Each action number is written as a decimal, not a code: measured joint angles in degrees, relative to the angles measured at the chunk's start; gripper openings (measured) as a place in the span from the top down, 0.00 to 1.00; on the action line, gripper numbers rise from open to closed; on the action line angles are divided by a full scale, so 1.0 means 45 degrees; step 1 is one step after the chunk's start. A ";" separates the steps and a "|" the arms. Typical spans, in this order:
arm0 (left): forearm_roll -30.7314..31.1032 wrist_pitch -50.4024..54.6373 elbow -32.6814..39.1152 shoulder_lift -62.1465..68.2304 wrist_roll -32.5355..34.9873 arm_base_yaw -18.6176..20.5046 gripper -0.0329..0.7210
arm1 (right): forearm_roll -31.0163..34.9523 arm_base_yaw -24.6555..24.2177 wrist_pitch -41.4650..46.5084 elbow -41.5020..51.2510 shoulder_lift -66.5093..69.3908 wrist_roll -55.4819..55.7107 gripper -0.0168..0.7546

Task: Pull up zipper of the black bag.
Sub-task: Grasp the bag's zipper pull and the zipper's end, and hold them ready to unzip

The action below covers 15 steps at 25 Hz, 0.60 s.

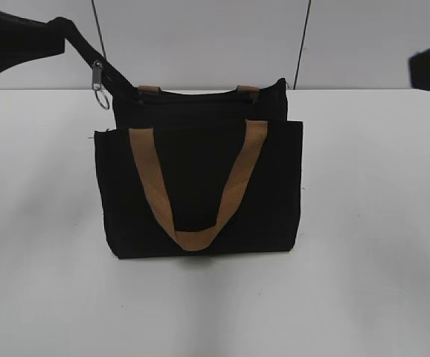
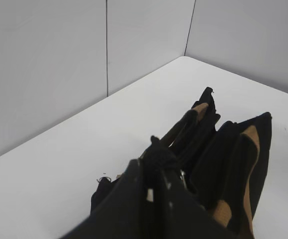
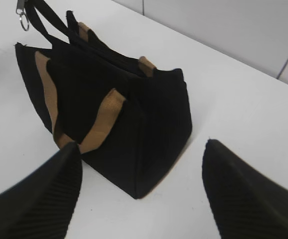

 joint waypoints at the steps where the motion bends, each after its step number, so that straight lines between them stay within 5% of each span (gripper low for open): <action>1: -0.0010 0.0000 0.0000 0.0000 0.0000 0.0000 0.93 | 0.0000 0.0577 -0.0329 -0.0209 0.0461 -0.0051 0.23; 8: -0.0023 0.0029 0.0000 0.0000 0.0000 0.0000 0.93 | 0.0011 0.4741 -0.2689 -0.1288 0.3995 -0.0123 0.23; 15: -0.0023 0.0040 0.0000 0.0000 0.0000 0.0000 0.93 | 0.0200 0.7596 -0.4477 -0.2879 0.7030 -0.0135 0.23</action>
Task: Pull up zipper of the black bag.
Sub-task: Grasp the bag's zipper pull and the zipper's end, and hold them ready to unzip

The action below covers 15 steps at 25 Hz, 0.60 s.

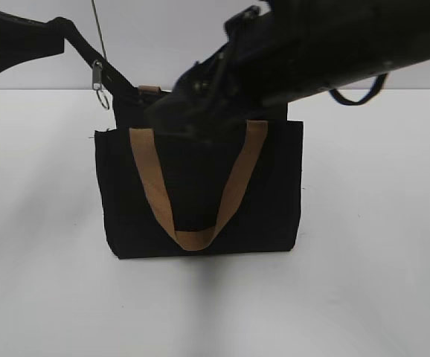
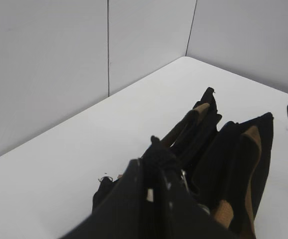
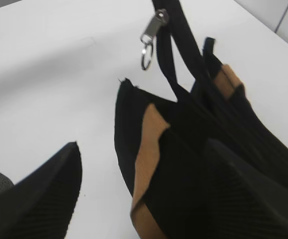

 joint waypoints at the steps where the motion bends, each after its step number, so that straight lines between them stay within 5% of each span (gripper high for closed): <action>1: 0.0000 0.0000 0.0000 0.0000 0.0000 0.0000 0.93 | 0.0013 0.0259 -0.0152 -0.0295 0.0394 0.0000 0.23; 6: 0.0000 0.0000 0.0000 0.0000 0.0000 0.0000 0.93 | 0.0096 0.1196 -0.0366 -0.1537 0.2031 0.0016 0.23; 15: 0.0000 0.0000 0.0000 0.0000 0.0000 0.0000 0.93 | 0.0145 0.1276 -0.0017 -0.2298 0.3091 0.1511 0.23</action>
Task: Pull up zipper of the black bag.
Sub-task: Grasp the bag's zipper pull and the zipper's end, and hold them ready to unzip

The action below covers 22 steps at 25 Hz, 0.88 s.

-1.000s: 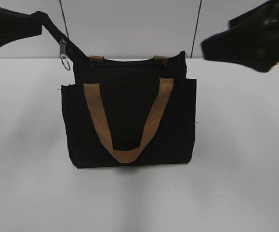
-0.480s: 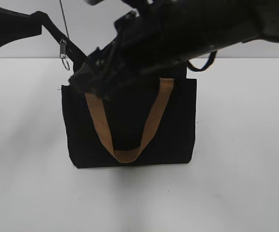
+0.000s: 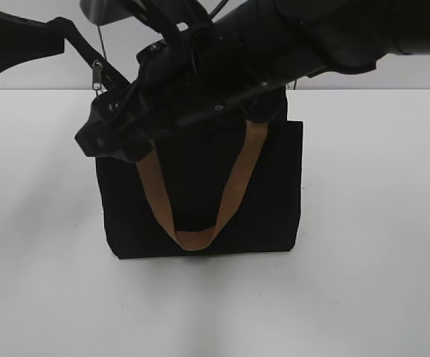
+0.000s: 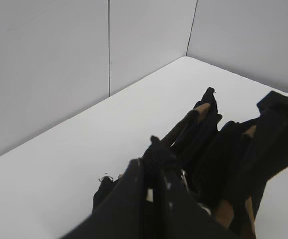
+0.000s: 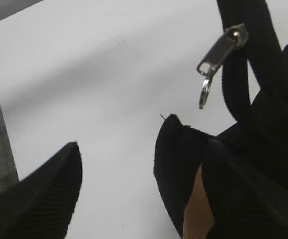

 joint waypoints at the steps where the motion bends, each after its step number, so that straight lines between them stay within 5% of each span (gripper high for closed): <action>1: 0.0000 0.0000 0.0000 0.0000 0.0000 0.0000 0.93 | 0.0000 0.0000 0.0061 0.0000 0.0000 0.0160 0.23; 22: 0.0000 -0.0012 0.0000 0.0000 0.0000 0.0000 0.93 | 0.0039 0.0000 -0.1047 -0.0032 0.0792 0.0371 0.23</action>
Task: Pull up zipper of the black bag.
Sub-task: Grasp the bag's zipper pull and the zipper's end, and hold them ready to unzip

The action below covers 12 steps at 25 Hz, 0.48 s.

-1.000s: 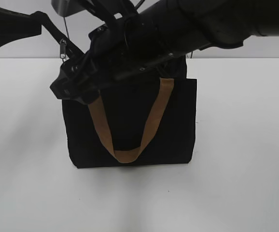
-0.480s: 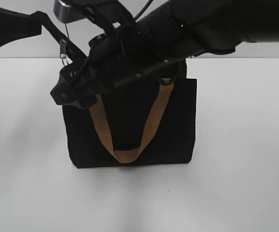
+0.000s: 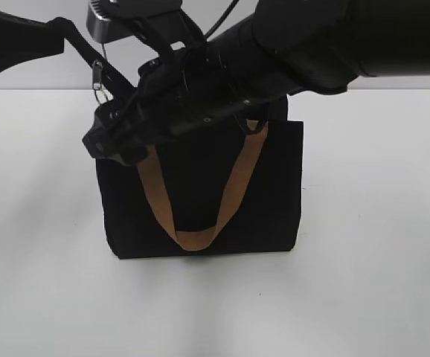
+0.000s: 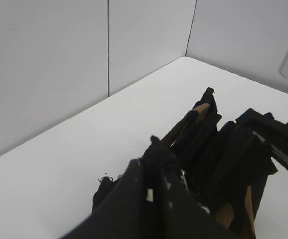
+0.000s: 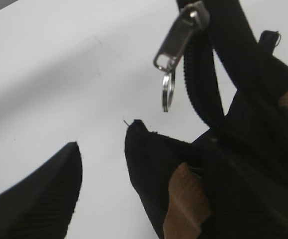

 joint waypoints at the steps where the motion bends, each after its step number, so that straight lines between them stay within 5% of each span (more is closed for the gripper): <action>1: 0.0000 0.0000 0.0000 0.0000 0.0000 0.0000 0.93 | 0.0000 0.0000 0.0000 -0.0064 0.0000 0.0000 0.23; 12: 0.0000 -0.0012 0.0000 0.0000 0.0000 0.0000 0.93 | 0.0491 0.0000 -0.0026 -0.0838 0.0355 0.0006 0.23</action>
